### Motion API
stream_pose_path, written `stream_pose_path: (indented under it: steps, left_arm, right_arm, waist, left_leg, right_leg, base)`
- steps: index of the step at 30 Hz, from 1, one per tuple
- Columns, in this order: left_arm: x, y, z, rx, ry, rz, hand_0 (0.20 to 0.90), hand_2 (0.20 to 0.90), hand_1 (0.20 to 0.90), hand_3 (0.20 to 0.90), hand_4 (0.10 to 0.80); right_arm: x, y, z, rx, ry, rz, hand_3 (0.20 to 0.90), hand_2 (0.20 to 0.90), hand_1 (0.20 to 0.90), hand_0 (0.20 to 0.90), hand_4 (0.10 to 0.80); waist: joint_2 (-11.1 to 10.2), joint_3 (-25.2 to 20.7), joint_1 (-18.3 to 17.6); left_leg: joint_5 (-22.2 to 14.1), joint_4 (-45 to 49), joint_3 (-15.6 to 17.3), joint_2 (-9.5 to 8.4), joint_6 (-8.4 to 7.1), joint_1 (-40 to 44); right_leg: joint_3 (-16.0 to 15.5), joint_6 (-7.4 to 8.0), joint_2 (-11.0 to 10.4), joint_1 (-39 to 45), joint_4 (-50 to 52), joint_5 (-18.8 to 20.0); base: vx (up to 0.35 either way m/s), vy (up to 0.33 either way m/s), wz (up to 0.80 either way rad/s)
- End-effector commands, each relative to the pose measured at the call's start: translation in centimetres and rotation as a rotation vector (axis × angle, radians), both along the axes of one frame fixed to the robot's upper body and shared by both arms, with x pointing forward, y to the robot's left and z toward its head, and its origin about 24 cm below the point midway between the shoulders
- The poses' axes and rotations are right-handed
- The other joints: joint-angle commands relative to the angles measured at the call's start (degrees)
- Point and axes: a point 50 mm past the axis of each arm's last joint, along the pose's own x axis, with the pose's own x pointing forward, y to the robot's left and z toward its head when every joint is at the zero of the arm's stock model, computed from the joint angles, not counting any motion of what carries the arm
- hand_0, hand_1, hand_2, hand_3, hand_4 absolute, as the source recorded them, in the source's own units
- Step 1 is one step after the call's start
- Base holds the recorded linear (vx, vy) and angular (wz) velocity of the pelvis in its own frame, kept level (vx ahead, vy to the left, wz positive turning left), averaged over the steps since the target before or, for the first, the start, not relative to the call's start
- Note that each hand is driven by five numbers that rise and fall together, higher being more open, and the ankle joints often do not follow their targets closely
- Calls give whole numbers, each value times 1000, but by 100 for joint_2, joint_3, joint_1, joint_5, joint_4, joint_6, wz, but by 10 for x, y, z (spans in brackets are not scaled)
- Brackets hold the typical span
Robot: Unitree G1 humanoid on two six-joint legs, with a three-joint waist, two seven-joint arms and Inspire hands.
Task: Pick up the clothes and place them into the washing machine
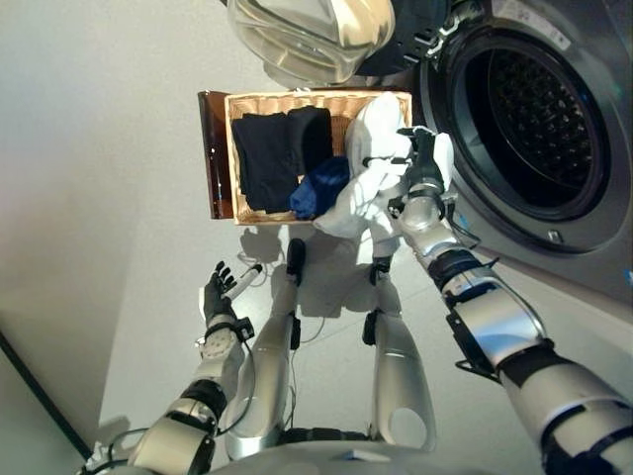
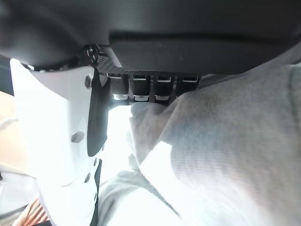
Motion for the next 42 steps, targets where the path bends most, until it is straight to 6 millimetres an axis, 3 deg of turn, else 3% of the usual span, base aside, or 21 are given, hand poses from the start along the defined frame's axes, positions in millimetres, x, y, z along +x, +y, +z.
stream_pose_path:
  steps: [1, 10, 20, 22, 23, 31, 42]
  left_arm:
    - [-11, 28, -2, 63, -1, 70, 900, 900, 900, 900, 800]
    - [-11, 27, 3, 34, -46, 43, 900, 900, 900, 900, 800]
    - [-3, 15, 12, 5, -99, -9, 900, 900, 900, 900, 800]
    - [-3, 14, 11, -1, -92, -4, 900, 900, 900, 900, 800]
    - [-2, 11, 11, -7, -94, -8, 900, 900, 900, 900, 800]
    - [2, 7, 14, -11, -106, 1, 900, 900, 900, 900, 800]
    - [0, 8, 13, -5, -100, 1, 900, 900, 900, 900, 800]
  right_arm:
    - [14, 26, 39, -17, -91, 98, 900, 900, 900, 900, 800]
    - [21, 20, 60, -43, -78, 78, 900, 900, 900, 900, 800]
    - [27, 16, 87, -258, -49, 81, 900, 900, 900, 900, 800]
    - [28, 17, 91, -289, -56, 76, 595, 595, 595, 595, 582]
    - [28, 17, 92, -304, -61, 73, 200, 200, 200, 200, 300]
    - [27, 27, 95, -336, -95, 76, 200, 200, 200, 200, 300]
    - [27, 17, 95, -358, -101, 35, 200, 200, 200, 200, 300]
  waist:
    - [27, -165, 261]
    - [86, -55, 380]
    - [178, 19, 519]
    - [185, 19, 519]
    - [188, 19, 515]
    - [215, 19, 502]
    - [270, 19, 521]
  left_leg:
    - [-90, -85, -233, 32, -399, -133]
    - [-44, -85, -251, -5, -399, -278]
    - [45, -85, -348, -57, -405, -669]
    - [61, -85, -350, -61, -405, -735]
    - [62, -85, -348, -66, -404, -759]
    - [68, -85, -382, -87, -391, -841]
    - [45, -85, -337, -85, -406, -711]
  right_leg:
    - [264, 266, -102, -231, 793, -599]
    - [267, 272, -109, -351, 811, -571]
    - [262, 288, -137, -745, 915, -562]
    - [262, 289, -138, -812, 932, -560]
    - [256, 291, -141, -845, 937, -556]
    - [259, 288, -147, -915, 926, -544]
    - [248, 294, -161, -802, 909, -533]
  base:
    - [0, 0, 0]
    - [0, 0, 0]
    - [-6, 4, 1]
    - [-5, 10, 2]
    - [-10, 19, 3]
    - [0, 0, 0]
    - [0, 0, 0]
